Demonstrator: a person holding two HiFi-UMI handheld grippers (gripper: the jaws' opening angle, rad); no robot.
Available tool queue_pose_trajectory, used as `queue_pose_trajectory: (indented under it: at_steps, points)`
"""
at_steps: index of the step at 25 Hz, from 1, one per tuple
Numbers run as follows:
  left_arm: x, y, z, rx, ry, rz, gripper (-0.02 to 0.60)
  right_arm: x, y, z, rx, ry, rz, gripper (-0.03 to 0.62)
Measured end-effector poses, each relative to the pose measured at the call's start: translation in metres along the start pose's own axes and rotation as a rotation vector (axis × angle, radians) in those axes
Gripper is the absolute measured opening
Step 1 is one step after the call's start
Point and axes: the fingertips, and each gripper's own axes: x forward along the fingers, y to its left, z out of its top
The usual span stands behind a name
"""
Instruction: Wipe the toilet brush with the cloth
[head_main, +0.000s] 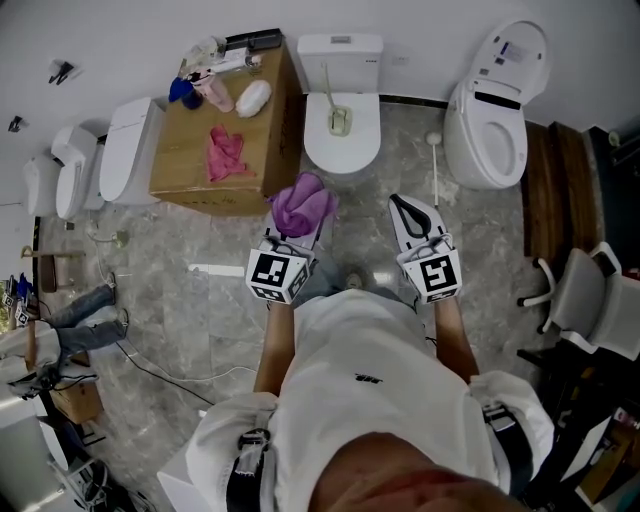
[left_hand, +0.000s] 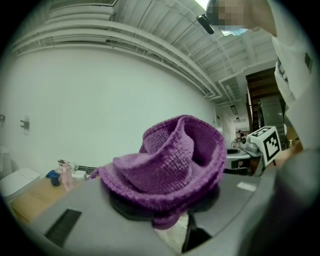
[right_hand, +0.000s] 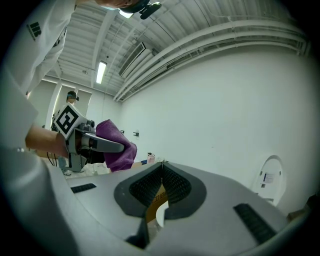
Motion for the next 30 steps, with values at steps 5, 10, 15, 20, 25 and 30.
queue_pose_trajectory:
  at_steps: [5, 10, 15, 20, 25, 30]
  points:
    - [0.008, 0.006, 0.000, 0.005, 0.000, -0.013, 0.141, 0.006, -0.002, -0.002, 0.005, 0.008, -0.011, -0.003]
    - [0.016, 0.023, -0.003, -0.005, 0.000, -0.036, 0.141, 0.025, -0.003, -0.001, -0.014, 0.015, -0.033, -0.003]
    - [0.028, 0.047, -0.009, -0.023, 0.010, -0.065, 0.141, 0.049, -0.001, -0.006, -0.007, 0.053, -0.055, -0.003]
    - [0.045, 0.084, -0.013, -0.037, 0.030, -0.096, 0.141, 0.088, -0.002, -0.007, 0.008, 0.070, -0.079, -0.003]
    - [0.065, 0.125, -0.021, -0.052, 0.060, -0.141, 0.141, 0.136, -0.004, -0.008, 0.021, 0.100, -0.108, -0.003]
    - [0.082, 0.164, -0.027, -0.062, 0.082, -0.179, 0.141, 0.175, -0.005, -0.013, 0.030, 0.139, -0.142, -0.003]
